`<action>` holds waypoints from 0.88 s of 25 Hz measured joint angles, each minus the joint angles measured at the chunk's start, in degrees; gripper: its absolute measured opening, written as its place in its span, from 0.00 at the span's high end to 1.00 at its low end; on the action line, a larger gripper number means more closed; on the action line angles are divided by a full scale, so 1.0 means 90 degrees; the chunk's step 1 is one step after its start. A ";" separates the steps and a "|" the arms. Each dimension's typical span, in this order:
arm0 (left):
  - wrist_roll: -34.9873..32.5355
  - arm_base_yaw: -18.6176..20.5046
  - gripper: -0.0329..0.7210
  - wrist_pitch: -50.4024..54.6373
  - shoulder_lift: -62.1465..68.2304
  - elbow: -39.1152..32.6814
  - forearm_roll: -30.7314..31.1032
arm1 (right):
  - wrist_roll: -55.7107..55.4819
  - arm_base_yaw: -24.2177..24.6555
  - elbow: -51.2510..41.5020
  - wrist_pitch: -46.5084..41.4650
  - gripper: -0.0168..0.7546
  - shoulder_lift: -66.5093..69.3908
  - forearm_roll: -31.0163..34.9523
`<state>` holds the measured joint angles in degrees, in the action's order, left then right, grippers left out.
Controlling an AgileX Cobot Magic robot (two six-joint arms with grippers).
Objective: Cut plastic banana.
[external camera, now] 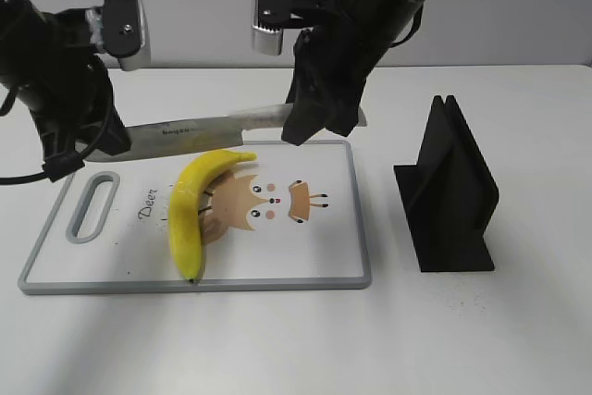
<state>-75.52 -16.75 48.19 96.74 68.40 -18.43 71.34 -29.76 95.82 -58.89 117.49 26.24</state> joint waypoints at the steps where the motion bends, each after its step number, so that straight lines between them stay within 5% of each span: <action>1: 0.0000 0.0000 0.96 -0.0020 0.0071 -0.0005 0.0000 | 0.0000 0.0000 0.0000 0.0000 0.74 0.0066 -0.0009; 22: -0.0071 0.0006 0.96 -0.0526 0.1469 0.0108 -0.0139 | -0.0013 0.0053 0.0068 0.0350 0.74 0.1130 -0.0159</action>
<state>-76.16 -16.69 43.46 109.96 69.37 -19.68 71.23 -29.28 96.43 -55.73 127.66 24.81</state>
